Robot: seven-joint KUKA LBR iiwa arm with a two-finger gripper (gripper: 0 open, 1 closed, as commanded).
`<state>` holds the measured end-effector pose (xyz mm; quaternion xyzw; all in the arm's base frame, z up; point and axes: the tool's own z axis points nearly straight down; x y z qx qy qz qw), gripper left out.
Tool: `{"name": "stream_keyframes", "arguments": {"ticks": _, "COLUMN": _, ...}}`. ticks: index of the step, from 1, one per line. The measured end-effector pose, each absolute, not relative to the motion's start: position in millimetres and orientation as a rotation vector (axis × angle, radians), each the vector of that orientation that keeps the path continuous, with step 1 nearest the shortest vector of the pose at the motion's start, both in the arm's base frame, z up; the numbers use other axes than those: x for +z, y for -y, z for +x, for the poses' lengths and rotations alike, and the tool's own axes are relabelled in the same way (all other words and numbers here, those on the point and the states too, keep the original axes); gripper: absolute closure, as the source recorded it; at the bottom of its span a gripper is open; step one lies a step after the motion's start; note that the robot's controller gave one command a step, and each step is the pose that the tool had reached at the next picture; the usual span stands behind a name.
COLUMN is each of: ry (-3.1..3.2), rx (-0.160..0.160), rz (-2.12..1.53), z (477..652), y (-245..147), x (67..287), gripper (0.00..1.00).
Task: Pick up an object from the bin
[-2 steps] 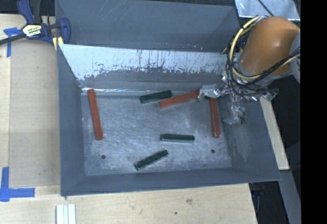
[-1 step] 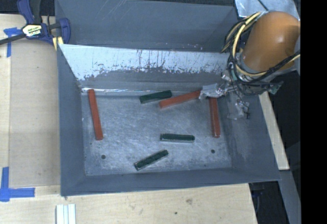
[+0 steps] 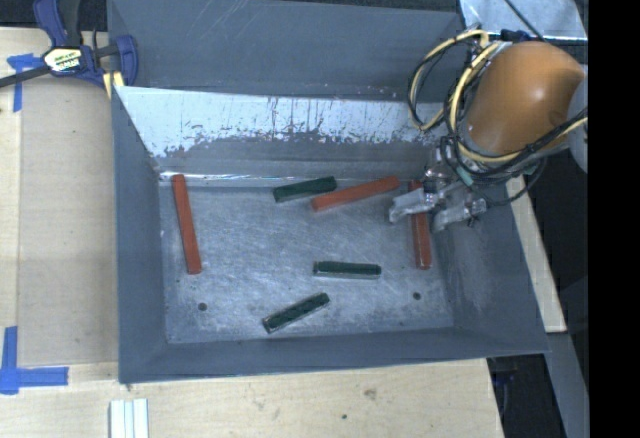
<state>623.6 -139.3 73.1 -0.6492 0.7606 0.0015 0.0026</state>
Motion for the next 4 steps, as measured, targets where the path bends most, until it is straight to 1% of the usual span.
{"name": "stream_keyframes", "arguments": {"ticks": 1, "ry": -2.386, "rx": 0.005, "rz": -2.034, "z": 624.8, "y": 137, "x": 74, "gripper": 0.00}}
{"name": "stream_keyframes", "arguments": {"ticks": 2, "ry": -2.385, "rx": 0.004, "rz": -2.029, "z": 626.4, "y": 135, "x": 76, "gripper": 1.00}}
{"name": "stream_keyframes", "arguments": {"ticks": 3, "ry": -2.388, "rx": -0.008, "rz": -2.032, "z": 628.3, "y": 135, "x": 132, "gripper": 1.00}}
{"name": "stream_keyframes", "arguments": {"ticks": 4, "ry": -2.391, "rx": -0.007, "rz": -2.029, "z": 629.7, "y": 135, "x": 173, "gripper": 1.00}}
